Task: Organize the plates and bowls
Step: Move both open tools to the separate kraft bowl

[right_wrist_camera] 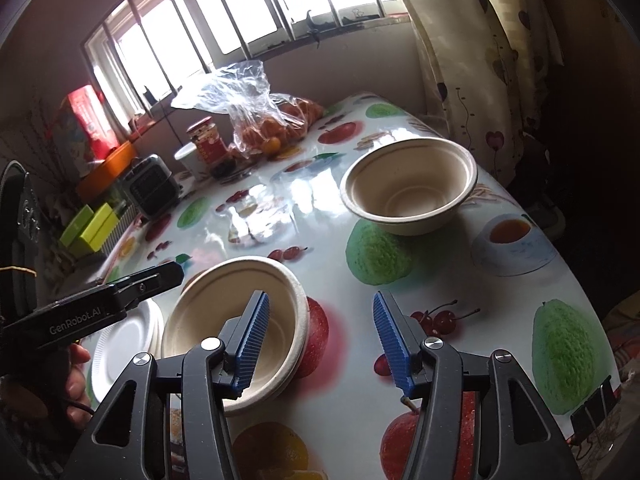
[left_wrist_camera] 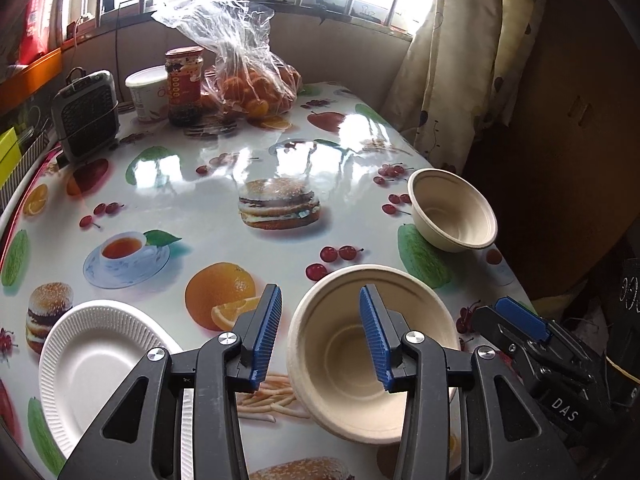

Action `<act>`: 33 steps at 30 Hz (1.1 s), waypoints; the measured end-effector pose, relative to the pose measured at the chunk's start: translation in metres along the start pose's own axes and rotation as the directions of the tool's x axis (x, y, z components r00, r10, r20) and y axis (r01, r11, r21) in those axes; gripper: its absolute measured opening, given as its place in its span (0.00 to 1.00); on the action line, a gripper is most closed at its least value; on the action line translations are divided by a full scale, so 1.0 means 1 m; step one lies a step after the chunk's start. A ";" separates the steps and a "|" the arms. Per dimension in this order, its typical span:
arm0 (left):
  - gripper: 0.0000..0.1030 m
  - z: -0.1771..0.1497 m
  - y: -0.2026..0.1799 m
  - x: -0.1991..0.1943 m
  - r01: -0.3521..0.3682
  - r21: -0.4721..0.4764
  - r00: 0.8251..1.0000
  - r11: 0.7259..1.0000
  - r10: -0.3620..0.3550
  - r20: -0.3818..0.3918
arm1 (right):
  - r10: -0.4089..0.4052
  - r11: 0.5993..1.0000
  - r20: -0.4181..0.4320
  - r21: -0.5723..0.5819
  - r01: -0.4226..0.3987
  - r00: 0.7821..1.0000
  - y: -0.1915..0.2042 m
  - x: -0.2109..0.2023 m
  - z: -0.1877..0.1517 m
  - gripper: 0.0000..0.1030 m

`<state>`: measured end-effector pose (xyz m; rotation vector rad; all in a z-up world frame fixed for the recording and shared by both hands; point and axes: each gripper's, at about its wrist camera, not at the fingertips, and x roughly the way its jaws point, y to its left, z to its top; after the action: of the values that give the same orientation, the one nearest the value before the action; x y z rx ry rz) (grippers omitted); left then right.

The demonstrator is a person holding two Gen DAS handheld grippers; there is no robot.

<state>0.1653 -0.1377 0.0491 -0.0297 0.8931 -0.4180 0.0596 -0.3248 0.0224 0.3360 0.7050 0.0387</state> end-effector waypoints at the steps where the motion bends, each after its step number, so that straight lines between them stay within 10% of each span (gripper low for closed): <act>1: 0.41 0.003 -0.003 0.001 0.002 0.010 1.000 1.000 -0.002 0.004 | -0.006 1.000 0.005 0.002 0.006 1.000 -0.002 0.000 0.002 0.52; 33: 0.41 0.089 -0.060 0.091 0.129 0.091 0.989 0.987 -0.122 -0.082 | -0.203 0.977 0.081 0.080 0.197 0.976 -0.087 0.025 0.074 0.52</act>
<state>0.2623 -0.2394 0.0488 0.0186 0.9487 -0.5824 0.1194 -0.4248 0.0312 0.3317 0.6504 -0.1924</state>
